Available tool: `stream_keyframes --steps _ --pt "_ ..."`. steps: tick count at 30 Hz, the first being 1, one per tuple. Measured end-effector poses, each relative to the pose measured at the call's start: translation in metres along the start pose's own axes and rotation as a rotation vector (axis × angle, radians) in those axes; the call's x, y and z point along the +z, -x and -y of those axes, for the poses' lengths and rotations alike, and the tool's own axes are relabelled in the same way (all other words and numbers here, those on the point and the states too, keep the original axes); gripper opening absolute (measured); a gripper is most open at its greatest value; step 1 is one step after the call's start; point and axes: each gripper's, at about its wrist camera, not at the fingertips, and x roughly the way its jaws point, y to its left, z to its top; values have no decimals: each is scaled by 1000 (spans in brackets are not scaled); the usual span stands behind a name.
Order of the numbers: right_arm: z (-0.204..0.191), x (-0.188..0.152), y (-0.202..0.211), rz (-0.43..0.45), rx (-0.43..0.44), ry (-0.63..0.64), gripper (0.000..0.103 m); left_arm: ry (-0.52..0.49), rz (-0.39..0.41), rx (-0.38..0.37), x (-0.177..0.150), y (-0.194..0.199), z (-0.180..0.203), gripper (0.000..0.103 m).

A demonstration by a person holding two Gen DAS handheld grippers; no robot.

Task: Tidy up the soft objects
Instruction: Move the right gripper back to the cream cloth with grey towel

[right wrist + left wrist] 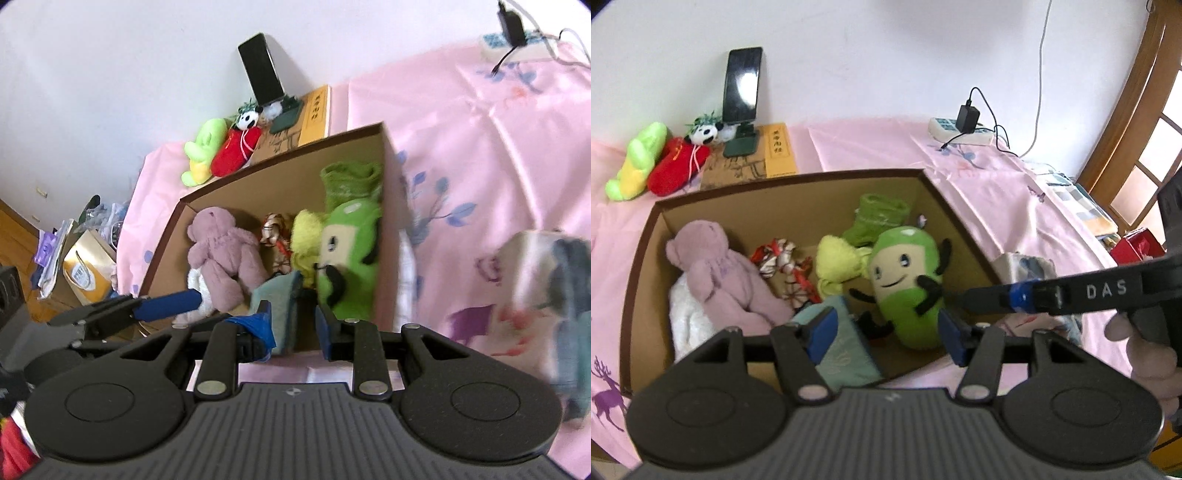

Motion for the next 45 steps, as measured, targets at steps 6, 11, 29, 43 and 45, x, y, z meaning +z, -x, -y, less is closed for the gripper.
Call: stream_keyframes --steps 6,11,29,43,45 --pt "23 -6 32 19 -10 20 10 -11 9 18 -3 0 45 58" --pt "44 -11 51 28 -45 41 10 6 1 55 -6 -6 79 61" --pt "108 -32 85 -33 -126 91 10 18 -97 212 -21 -56 168 67" --pt "154 -44 107 -31 -175 6 11 -19 -164 219 -27 -88 204 69" --pt "161 -46 108 -32 -181 -24 11 -25 -173 212 -28 -94 206 69"
